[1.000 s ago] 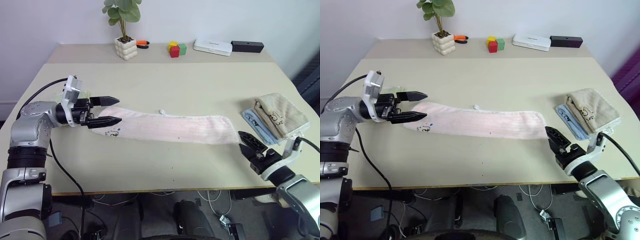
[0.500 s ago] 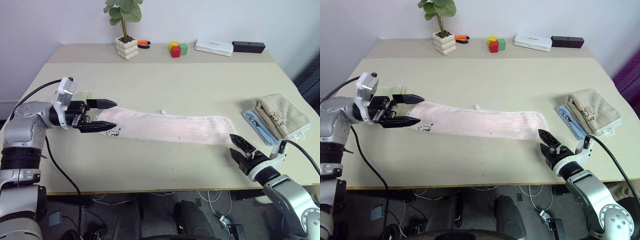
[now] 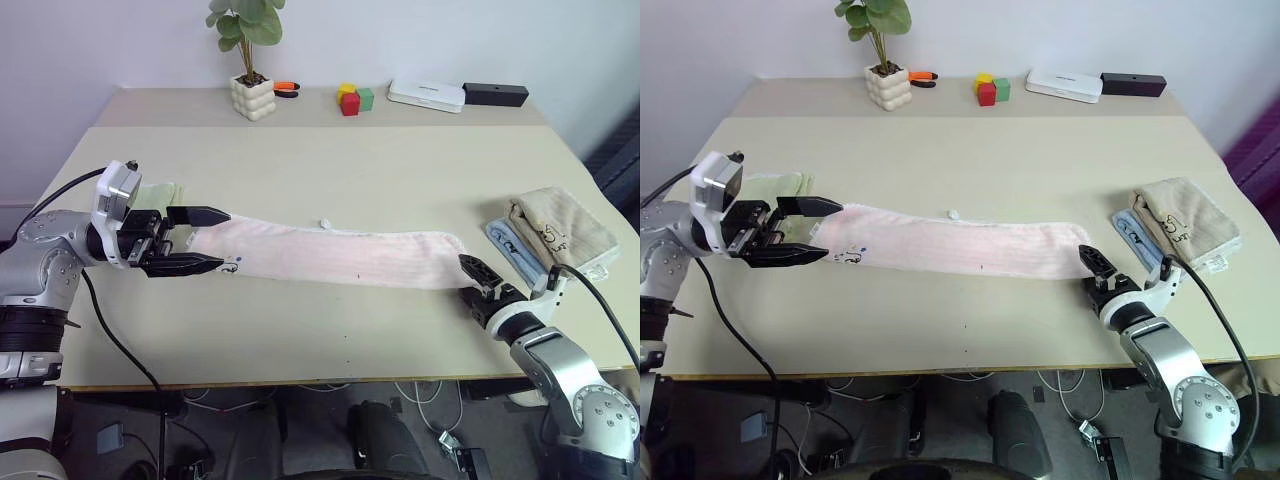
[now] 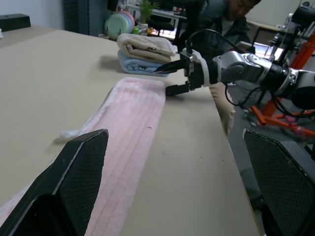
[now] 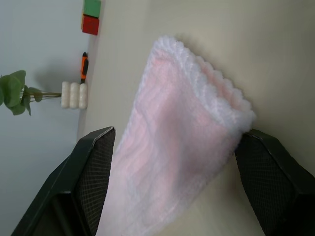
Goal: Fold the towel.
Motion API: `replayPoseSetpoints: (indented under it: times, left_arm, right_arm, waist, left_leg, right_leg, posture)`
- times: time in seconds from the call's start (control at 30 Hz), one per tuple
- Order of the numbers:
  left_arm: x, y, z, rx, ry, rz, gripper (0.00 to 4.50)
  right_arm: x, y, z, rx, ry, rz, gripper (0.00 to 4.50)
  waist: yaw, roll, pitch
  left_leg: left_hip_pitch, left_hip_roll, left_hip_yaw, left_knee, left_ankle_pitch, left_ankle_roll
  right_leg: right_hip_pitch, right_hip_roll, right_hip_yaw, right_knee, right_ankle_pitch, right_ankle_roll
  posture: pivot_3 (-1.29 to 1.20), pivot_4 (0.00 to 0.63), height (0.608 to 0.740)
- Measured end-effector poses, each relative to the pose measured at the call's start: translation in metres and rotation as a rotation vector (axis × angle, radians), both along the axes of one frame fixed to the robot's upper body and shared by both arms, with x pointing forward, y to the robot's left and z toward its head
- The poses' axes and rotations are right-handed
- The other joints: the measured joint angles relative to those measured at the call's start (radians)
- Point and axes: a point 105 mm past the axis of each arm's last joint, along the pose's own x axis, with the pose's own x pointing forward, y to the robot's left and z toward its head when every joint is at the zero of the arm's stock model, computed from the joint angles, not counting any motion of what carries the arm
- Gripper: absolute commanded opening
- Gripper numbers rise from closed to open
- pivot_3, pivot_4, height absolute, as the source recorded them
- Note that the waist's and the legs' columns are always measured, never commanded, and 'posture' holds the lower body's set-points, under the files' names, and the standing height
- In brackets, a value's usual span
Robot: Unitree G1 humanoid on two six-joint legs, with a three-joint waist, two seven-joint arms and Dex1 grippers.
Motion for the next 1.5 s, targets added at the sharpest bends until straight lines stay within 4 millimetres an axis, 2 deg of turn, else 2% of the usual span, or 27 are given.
replayPoseSetpoints:
  times: [0.03,0.13,0.23,0.3,0.33,0.47,0.6,0.77,0.87,0.93,1.03,1.1,1.23,1.37,1.5]
  left_arm:
    - [0.0,0.0,0.0,0.0,0.0,0.0,4.5]
    - [0.0,0.0,0.0,-0.002,0.0,-0.001,4.5]
    - [0.0,-0.001,0.0,-0.004,0.0,-0.001,4.5]
    - [0.0,-0.001,0.0,-0.004,0.0,0.0,4.5]
    - [0.0,-0.001,0.0,-0.008,-0.002,0.0,4.5]
    - [0.001,-0.001,-0.001,-0.012,-0.004,0.006,4.5]
    - [0.001,-0.001,-0.001,-0.025,-0.011,0.008,4.5]
    - [0.002,-0.003,-0.003,-0.025,-0.007,0.009,4.5]
    - [0.004,-0.004,-0.006,-0.028,-0.001,0.013,4.5]
    - [0.005,-0.003,-0.008,-0.028,0.007,0.02,4.5]
    - [0.007,-0.005,-0.007,-0.027,0.002,0.02,4.5]
    - [0.007,-0.006,-0.005,-0.03,-0.005,0.017,4.5]
    - [0.008,-0.005,-0.005,-0.029,-0.008,0.025,4.5]
    - [0.009,-0.005,-0.005,-0.029,-0.011,0.04,4.5]
    - [0.008,-0.003,-0.005,-0.031,-0.013,0.046,4.5]
  right_arm:
    - [0.003,0.002,0.0,0.003,0.0,-0.007,3.75]
    - [0.009,0.005,-0.001,0.009,0.014,-0.029,2.94]
    - [0.012,0.011,-0.008,0.006,0.051,-0.039,1.4]
    - [0.015,0.014,-0.005,0.005,0.044,-0.038,0.38]
    - [0.016,0.014,-0.002,0.002,0.035,-0.039,0.02]
    - [0.02,0.011,0.001,-0.033,0.035,-0.053,0.02]
    - [0.02,-0.002,0.005,-0.173,0.052,-0.052,0.02]
    - [0.013,-0.024,0.015,-0.466,0.038,0.053,0.02]
    - [0.012,-0.038,0.025,-0.788,0.025,0.184,0.02]
    - [0.014,-0.041,0.03,-0.927,0.008,0.232,0.02]
    - [0.022,-0.027,0.027,-1.097,-0.03,0.339,0.02]
    - [0.028,-0.016,0.034,-1.172,-0.088,0.379,0.02]
    - [0.035,0.021,0.045,-1.355,-0.237,0.492,0.02]
    - [0.037,0.053,0.048,-1.436,-0.347,0.59,0.02]
    - [0.033,0.069,0.046,-1.502,-0.408,0.673,0.02]
  waist:
    - [0.0,0.0,0.0]
    - [-0.001,0.0,0.0]
    - [-0.002,0.0,0.0]
    - [-0.002,0.0,0.0]
    - [-0.002,-0.001,-0.001]
    - [0.001,-0.001,0.0]
    - [0.002,0.0,0.0]
    - [0.001,0.0,0.0]
    - [0.002,0.001,0.0]
    - [0.002,0.0,0.0]
    - [0.0,0.0,0.0]
    - [0.001,0.001,0.0]
    - [0.001,0.001,0.0]
    - [0.005,0.0,0.0]
    - [0.005,0.0,0.0]
  left_leg:
    - [0.0,0.0,0.0,0.0,0.0,0.0]
    - [0.0,0.0,0.0,0.0,0.0,0.0]
    - [0.0,0.0,0.0,0.0,0.0,0.0]
    - [0.0,0.0,0.0,0.0,0.0,0.0]
    - [0.0,0.0,0.0,0.0,0.0,0.0]
    - [0.0,0.0,0.001,0.0,0.0,0.0]
    - [0.0,0.0,0.001,0.0,0.0,0.0]
    - [0.0,0.0,0.002,0.0,0.0,0.001]
    - [0.0,0.0,0.003,0.0,-0.001,0.001]
    - [0.0,0.0,0.003,0.0,-0.001,0.002]
    - [0.0,0.0,0.003,0.0,-0.001,0.002]
    - [0.0,0.0,0.004,0.0,-0.001,0.002]
    - [0.0,0.0,0.004,0.0,-0.002,0.003]
    - [-0.001,0.0,0.004,0.001,-0.002,0.003]
    - [-0.002,0.0,0.004,0.001,-0.002,0.003]
  right_leg:
    - [0.0,0.0,0.0,0.0,0.0,0.0]
    - [0.0,0.0,0.0,0.0,0.0,0.0]
    - [0.0,0.0,0.0,0.0,0.0,0.0]
    - [0.0,0.0,0.0,0.0,0.0,0.0]
    - [0.0,0.0,0.0,0.0,0.0,0.0]
    - [0.0,0.0,0.0,0.0,0.0,0.0]
    - [0.0,-0.001,0.0,0.0,0.0,0.0]
    - [-0.001,0.0,0.001,-0.001,0.0,0.0]
    - [-0.001,0.0,0.002,-0.001,0.0,0.0]
    - [-0.001,0.001,0.002,-0.001,0.0,0.0]
    - [-0.002,0.001,0.002,-0.001,0.0,0.0]
    - [-0.002,0.001,0.002,-0.001,0.0,0.0]
    - [-0.002,0.001,0.002,-0.001,0.0,0.001]
    - [-0.002,0.0,0.002,-0.001,0.0,0.0]
    - [-0.002,0.0,0.002,-0.002,0.0,0.0]
  posture:
    - [0.0,0.15,0.74]
    - [0.0,0.15,0.74]
    - [0.0,0.15,0.74]
    - [0.0,0.15,0.74]
    - [0.0,0.15,0.74]
    - [0.0,0.15,0.74]
    - [0.0,0.15,0.74]
    - [0.0,0.15,0.74]
    - [0.0,0.15,0.74]
    - [0.0,0.15,0.74]
    - [0.0,0.15,0.74]
    - [0.0,0.15,0.74]
    - [0.0,0.15,0.74]
    - [0.0,0.15,0.74]
    - [0.0,0.15,0.74]
